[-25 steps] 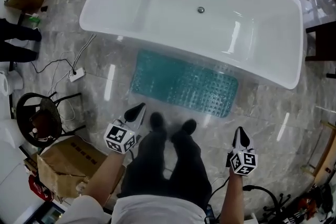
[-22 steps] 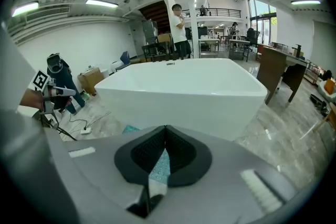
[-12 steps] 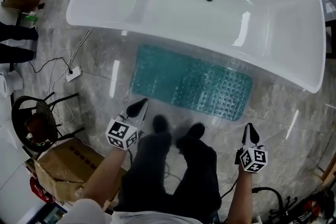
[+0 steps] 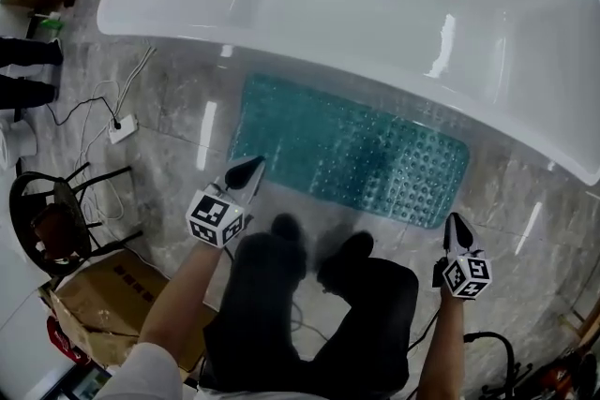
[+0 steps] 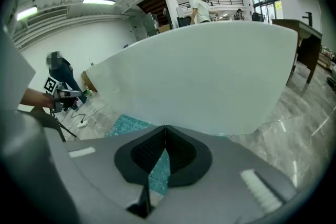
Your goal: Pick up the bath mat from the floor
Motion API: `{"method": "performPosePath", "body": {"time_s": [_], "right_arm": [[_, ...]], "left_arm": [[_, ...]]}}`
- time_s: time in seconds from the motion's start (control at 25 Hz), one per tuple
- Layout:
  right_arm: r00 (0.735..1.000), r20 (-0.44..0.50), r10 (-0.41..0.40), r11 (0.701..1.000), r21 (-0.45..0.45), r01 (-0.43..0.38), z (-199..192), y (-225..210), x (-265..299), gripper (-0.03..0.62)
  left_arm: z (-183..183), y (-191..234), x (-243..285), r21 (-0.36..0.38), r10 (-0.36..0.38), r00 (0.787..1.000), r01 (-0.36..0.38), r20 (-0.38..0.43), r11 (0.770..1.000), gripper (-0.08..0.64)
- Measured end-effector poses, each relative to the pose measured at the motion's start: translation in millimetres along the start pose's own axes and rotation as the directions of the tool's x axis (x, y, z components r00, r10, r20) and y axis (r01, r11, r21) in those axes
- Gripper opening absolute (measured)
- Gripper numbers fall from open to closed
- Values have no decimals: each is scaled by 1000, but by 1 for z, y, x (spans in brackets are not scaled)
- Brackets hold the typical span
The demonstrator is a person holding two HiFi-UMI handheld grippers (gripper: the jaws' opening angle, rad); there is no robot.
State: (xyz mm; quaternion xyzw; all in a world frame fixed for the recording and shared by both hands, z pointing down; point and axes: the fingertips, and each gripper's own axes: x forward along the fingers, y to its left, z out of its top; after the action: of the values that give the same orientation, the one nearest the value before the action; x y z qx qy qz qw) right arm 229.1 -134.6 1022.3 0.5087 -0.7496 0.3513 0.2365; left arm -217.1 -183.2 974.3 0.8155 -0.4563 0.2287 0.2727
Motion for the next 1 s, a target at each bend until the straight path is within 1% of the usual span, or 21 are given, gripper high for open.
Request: {"method": "performPosePath", "body": {"time_s": [0.16,0.32,0.52,0.64,0.76,0.84,1.0], "right_arm": [[1000,-2,-3,1000,5,3,-28,-36,52,6],[1000,3,16,1000,-5,-16,-63,-48,98,28],[999,-19,31,999,-44,-32,-110,-62,147,34],[999,-26,23,999,-46,-24,-142,-81,176,43],[999,-38,12,999,-42,-14,-181,-103,206,48],[999,-48,-1,999,-50,-2,-192,-109,215,49],[996,-86,-21,997,-75,15,-199,-111,228,66]], "left_arm": [[-40,30,45,31,2,1000,-2,4,1000,2],[-88,51,84,72,-5,1000,7,-15,997,2],[-145,78,121,82,14,1000,-13,-22,997,2],[-184,96,149,107,31,999,-27,-30,994,2],[-222,114,176,125,64,997,-59,-40,990,2],[-231,126,183,140,86,995,-80,-41,987,3],[-237,148,186,147,103,993,-95,-48,985,5]]}}
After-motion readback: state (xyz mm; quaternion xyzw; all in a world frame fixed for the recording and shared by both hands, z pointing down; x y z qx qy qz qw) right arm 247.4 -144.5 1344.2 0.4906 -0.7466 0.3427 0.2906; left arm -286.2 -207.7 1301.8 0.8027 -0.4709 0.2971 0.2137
